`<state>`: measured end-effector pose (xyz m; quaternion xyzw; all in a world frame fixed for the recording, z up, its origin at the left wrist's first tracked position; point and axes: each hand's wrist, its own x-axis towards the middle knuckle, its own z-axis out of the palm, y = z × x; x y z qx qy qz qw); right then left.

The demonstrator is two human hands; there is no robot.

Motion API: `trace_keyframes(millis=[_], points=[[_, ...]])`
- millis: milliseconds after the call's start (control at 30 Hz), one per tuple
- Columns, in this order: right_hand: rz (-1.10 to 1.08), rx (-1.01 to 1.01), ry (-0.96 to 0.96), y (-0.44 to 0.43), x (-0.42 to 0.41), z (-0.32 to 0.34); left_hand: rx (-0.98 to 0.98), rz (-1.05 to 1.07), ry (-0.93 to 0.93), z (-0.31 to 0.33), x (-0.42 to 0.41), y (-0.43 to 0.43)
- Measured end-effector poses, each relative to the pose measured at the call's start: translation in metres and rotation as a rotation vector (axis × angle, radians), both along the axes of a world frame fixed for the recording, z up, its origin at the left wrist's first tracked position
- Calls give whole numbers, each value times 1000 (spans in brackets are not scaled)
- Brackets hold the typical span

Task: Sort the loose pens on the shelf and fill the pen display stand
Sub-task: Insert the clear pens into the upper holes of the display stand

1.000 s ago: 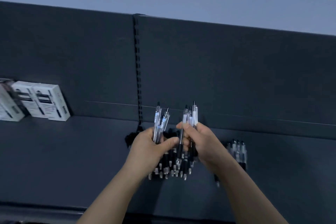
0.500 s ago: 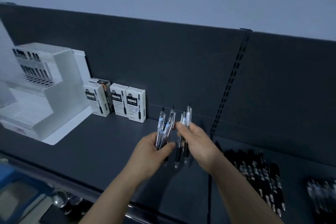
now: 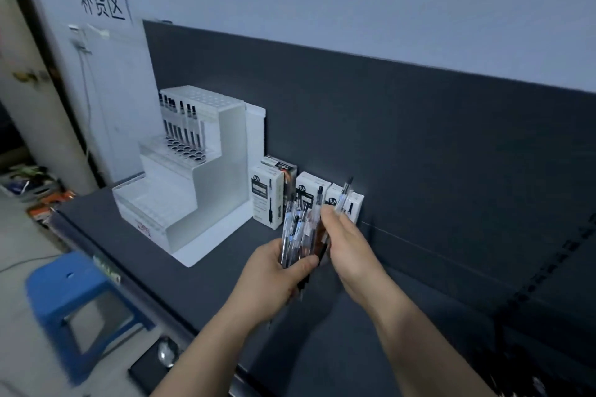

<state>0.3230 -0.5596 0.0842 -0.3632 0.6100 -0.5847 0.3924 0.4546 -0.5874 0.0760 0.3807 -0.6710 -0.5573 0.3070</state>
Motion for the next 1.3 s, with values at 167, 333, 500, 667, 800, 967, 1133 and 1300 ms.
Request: trace_keyframes(millis=[167,333,500,667,800,967,1133,1300], points=[[-22,-8,0,-57,41,6,33,-17,24,8,32,-55],[-18,-20,78,-112,77,21,-43,-50,-16,22,84,-121],[-66,-91,181,-155,102,38,-60,-56,-45,33,126,-175],[-231,-258,156,-185,110,61,-80,90,-12,32,150,-221],[-383,-306,282,-214,105,73,-144,174,-46,29,159,-246],[-352,-268,415,-243,107,73,-161,253,-20,28,157,-260],[-262,-102,668,-263,106,70,-145,295,67,25,155,-268],[-203,76,844,-271,112,62,-140,278,90,17,157,-270]])
